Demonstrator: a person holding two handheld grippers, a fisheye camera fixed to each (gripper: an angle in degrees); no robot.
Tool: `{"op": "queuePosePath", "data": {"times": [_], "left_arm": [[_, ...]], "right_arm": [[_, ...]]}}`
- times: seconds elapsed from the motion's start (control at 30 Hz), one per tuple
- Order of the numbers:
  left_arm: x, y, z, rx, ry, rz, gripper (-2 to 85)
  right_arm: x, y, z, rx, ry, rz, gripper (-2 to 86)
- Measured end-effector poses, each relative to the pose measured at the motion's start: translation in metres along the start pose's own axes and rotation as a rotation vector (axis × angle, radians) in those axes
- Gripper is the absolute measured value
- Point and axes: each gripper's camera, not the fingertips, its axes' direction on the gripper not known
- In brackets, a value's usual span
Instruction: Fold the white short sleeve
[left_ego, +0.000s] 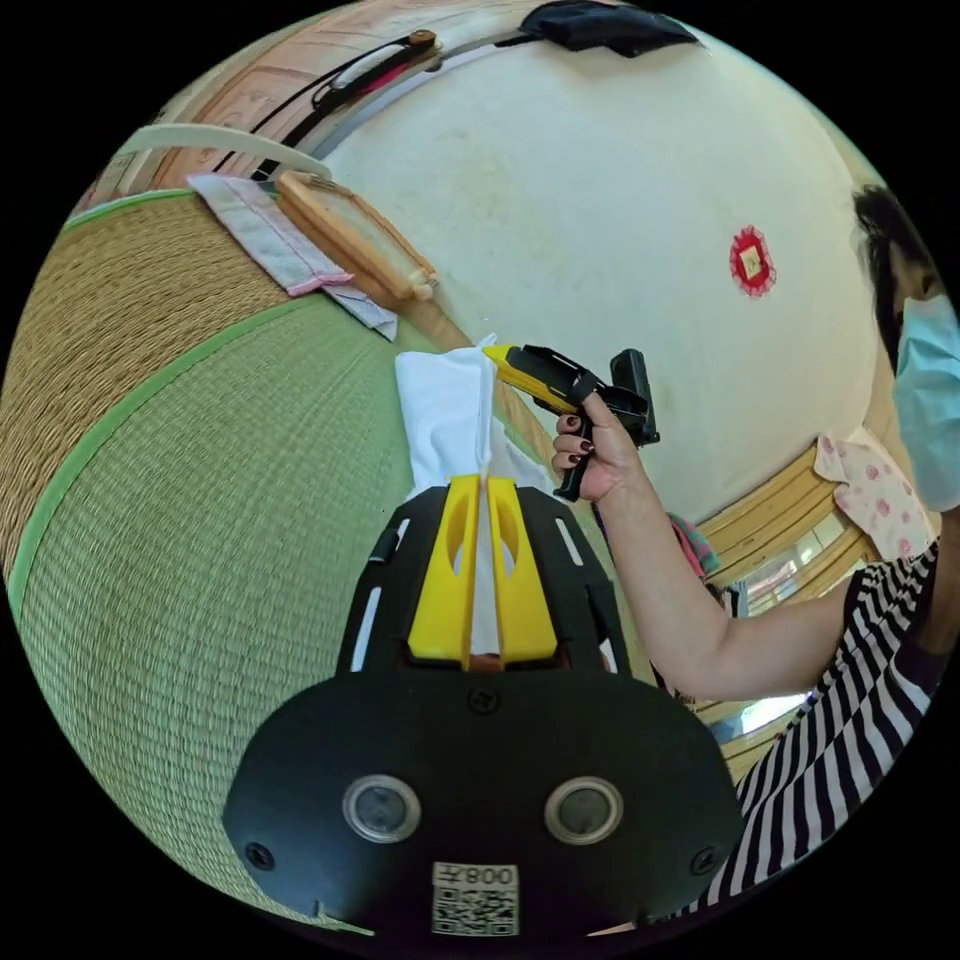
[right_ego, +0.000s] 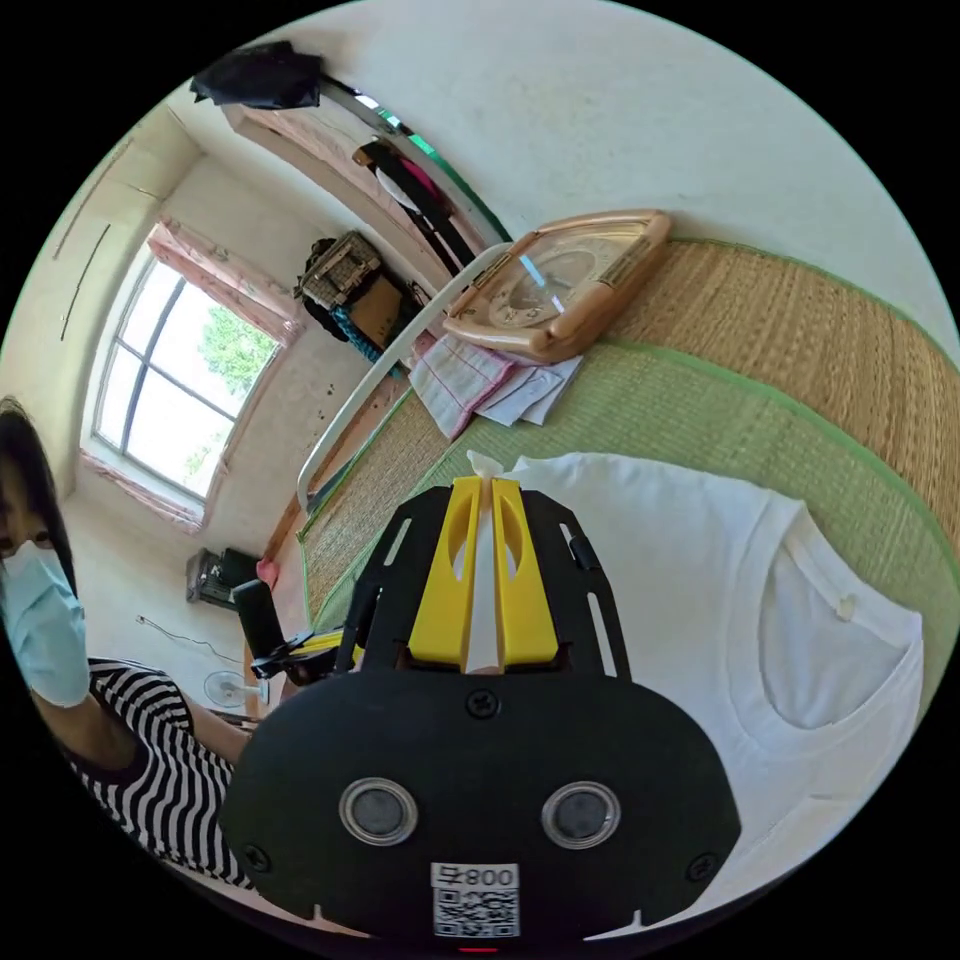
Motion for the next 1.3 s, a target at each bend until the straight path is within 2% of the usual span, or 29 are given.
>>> {"op": "queuePosePath", "data": {"times": [0.27,0.6,0.97,1.17,1.3], "left_arm": [[0.029,-0.050,0.069,-0.233,-0.063,0.141,1.1],[0.027,-0.109,0.118,-0.357,-0.088,0.150,1.8],[0.029,-0.189,0.130,-0.351,-0.159,0.185,1.9],[0.027,-0.234,0.143,-0.424,-0.257,0.213,1.0],[0.030,-0.260,0.129,-0.382,-0.273,0.232,0.4]], "right_arm": [[0.139,0.092,-0.027,0.027,-0.057,0.186,1.8],[0.247,0.144,-0.014,-0.001,-0.045,0.289,2.2],[0.280,0.162,-0.033,0.064,0.032,0.251,0.9],[0.296,0.140,0.013,-0.104,0.161,0.181,0.3],[0.296,0.137,-0.007,-0.041,0.150,0.150,0.1]]}}
